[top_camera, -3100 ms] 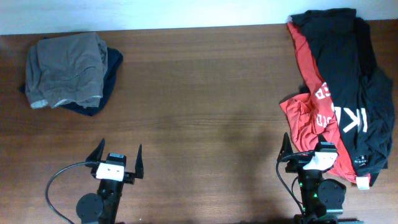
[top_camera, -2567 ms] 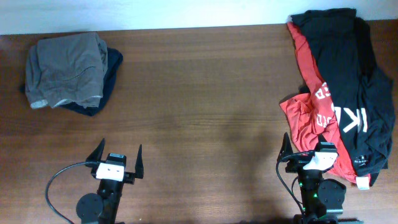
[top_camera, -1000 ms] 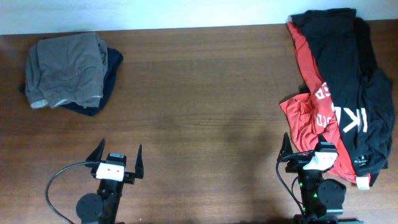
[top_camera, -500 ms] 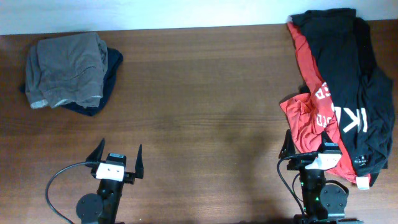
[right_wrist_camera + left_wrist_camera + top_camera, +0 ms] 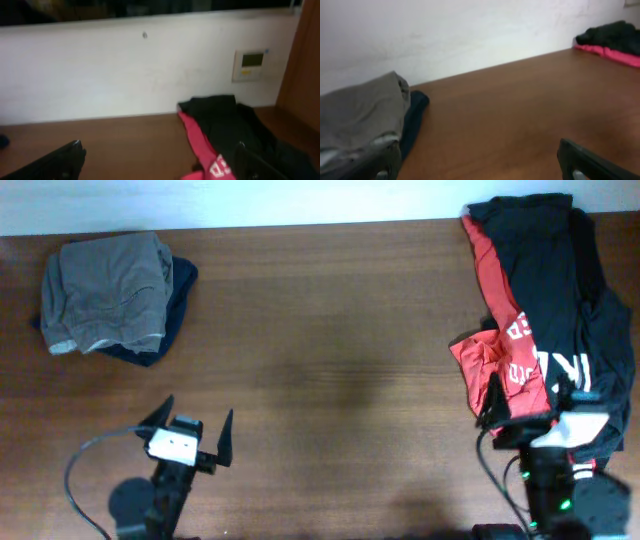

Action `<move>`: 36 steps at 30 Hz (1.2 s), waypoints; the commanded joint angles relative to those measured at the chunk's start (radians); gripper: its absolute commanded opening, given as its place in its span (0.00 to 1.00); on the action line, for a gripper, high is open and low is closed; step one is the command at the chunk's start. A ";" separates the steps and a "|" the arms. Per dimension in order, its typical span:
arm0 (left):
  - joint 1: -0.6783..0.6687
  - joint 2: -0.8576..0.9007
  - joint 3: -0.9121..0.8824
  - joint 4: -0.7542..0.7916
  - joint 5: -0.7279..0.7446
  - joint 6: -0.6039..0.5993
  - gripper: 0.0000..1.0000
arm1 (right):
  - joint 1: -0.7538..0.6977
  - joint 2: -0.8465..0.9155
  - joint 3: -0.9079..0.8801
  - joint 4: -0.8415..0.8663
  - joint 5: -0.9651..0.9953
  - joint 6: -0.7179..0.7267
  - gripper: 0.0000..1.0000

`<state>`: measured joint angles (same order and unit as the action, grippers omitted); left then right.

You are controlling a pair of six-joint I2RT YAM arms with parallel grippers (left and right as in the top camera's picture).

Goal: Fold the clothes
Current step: 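Reach the right gripper into the clothing pile and grasp the dark green shirt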

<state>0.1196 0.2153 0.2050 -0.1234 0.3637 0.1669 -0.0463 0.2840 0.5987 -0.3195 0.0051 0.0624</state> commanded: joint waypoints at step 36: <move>-0.039 1.527 1.304 -0.637 0.153 0.066 0.99 | -0.402 1.332 0.915 -0.548 -0.103 0.165 0.98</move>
<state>0.0853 1.7405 1.4891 -0.7616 0.4801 0.2207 -0.3264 1.5398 1.4960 -0.8639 -0.1081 0.1478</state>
